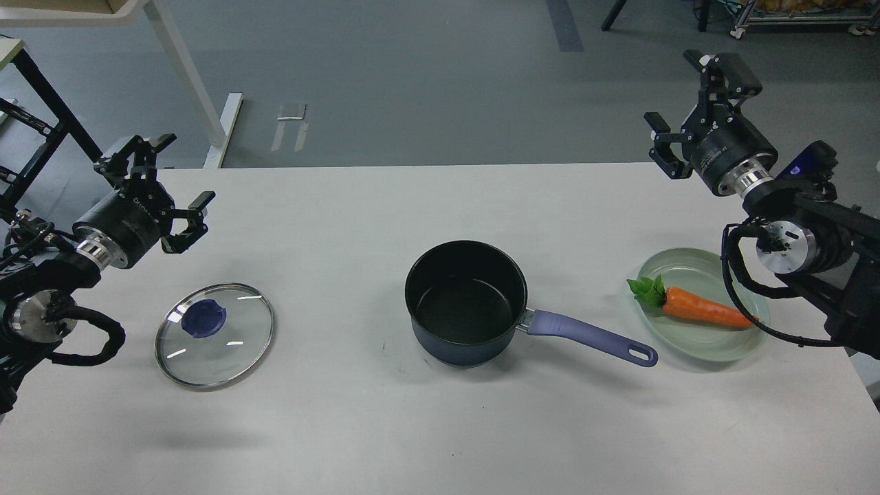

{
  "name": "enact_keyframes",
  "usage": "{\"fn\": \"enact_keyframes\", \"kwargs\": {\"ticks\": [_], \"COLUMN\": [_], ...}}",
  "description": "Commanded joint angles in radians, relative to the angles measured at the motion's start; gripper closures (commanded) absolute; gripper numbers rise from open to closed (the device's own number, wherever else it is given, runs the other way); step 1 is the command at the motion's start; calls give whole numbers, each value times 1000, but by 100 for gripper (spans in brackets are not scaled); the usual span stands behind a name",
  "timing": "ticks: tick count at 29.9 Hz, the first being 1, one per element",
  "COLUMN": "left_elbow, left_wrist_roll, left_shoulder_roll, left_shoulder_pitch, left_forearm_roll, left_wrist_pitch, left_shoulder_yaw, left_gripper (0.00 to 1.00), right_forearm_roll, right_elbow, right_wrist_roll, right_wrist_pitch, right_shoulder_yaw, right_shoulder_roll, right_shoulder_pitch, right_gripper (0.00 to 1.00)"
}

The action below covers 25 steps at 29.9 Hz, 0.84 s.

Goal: Open pot lid

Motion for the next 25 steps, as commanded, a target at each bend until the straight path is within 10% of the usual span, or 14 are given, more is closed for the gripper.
{"fn": "enact_keyframes", "kwargs": {"ticks": [1, 9, 17, 25], "left_elbow": [3, 100, 106, 106], "left_wrist_roll": [39, 38, -56, -61], "left_shoulder_roll": [-44, -100, -103, -101], "left_shoulder_pitch": [47, 64, 64, 64], "left_forearm_roll": [5, 12, 62, 68], "left_wrist_pitch": [0, -53, -52, -47], "left_shoulder_yaw": [-63, -161, -181, -181], "left_gripper": [1, 1, 1, 1], "right_forearm_roll": [39, 41, 31, 30], "right_elbow": [-4, -9, -9, -12], "right_wrist_roll": [0, 0, 0, 0], "right_wrist_pitch": [87, 243, 234, 213], "right_shoulder_yaw": [-5, -8, -2, 36], "right_shoulder_roll": [44, 12, 15, 33], "right_shoulder_pitch": [-26, -95, -135, -146], "right_gripper": [0, 0, 0, 0]}}
